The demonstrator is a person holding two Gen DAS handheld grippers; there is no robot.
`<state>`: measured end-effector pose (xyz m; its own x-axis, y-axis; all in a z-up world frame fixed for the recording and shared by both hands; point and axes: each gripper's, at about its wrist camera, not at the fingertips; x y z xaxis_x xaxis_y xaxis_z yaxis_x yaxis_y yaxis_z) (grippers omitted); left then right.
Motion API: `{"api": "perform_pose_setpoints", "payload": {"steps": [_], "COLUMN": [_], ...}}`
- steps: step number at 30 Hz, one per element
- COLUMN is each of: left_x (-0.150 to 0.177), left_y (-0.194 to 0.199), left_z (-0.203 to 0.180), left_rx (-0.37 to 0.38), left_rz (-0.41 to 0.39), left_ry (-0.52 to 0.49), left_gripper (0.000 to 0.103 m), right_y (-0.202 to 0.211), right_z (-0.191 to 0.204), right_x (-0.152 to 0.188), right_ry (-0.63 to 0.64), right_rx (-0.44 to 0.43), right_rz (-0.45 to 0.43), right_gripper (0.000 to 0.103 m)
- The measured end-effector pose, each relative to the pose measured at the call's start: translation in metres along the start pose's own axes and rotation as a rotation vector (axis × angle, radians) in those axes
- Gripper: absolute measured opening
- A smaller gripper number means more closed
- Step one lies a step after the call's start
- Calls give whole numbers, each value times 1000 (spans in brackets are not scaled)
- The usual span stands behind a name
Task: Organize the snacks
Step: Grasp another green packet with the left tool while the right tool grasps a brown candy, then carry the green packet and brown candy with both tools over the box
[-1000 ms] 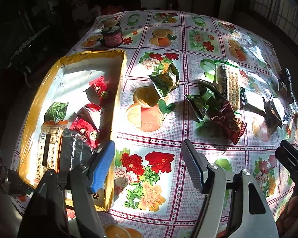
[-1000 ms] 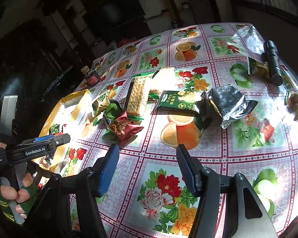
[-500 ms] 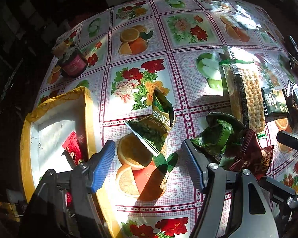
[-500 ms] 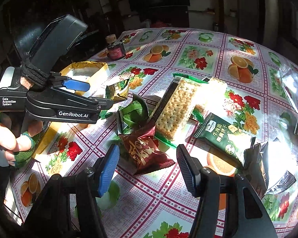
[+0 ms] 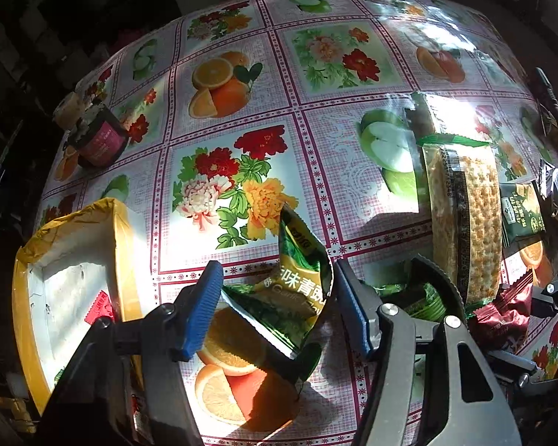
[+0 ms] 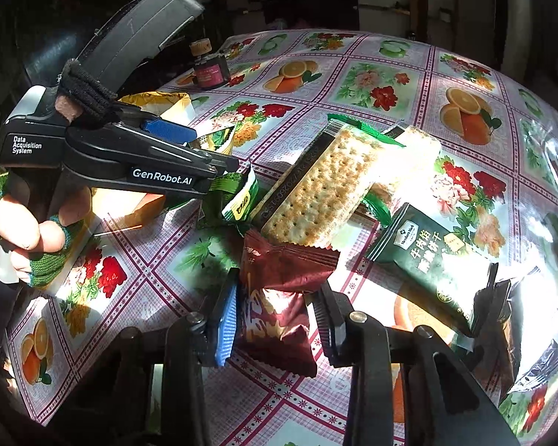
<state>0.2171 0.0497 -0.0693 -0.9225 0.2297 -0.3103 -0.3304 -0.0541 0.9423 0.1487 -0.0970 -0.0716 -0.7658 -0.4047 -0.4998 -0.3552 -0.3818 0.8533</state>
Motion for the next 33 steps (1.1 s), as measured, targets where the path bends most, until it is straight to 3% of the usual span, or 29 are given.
{"api": "perform_pose_setpoints", "payload": {"steps": [8, 13, 16, 21, 33], "left_x": [43, 82, 103, 130, 167], "left_y": [21, 49, 67, 90, 128], "left_z": [-2, -8, -16, -31, -33], "left_rx": [184, 231, 210, 108, -52], "left_rz": [-11, -45, -74, -118, -206], "left_ry": [99, 174, 200, 215, 221], "left_gripper": [56, 56, 56, 56, 56], "right_y": [25, 52, 66, 86, 114], "right_z": [-5, -8, -7, 3, 31], "right_x": [31, 59, 75, 89, 95], "right_ry": [-103, -173, -193, -195, -156], "right_rx": [-38, -64, -67, -66, -80], "right_rz": [-32, -74, -93, -124, -191], "right_gripper": [33, 33, 33, 33, 33]}}
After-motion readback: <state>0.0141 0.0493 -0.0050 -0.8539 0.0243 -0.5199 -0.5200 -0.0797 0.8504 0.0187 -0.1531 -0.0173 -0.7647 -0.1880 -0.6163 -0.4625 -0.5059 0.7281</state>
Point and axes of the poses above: each gripper's, at about its wrist camera, not at the fingertips, and y roughly against the way its jaws point, z to its left, x to its underside, and after that the axes turned 6 degrees about z, right-handed
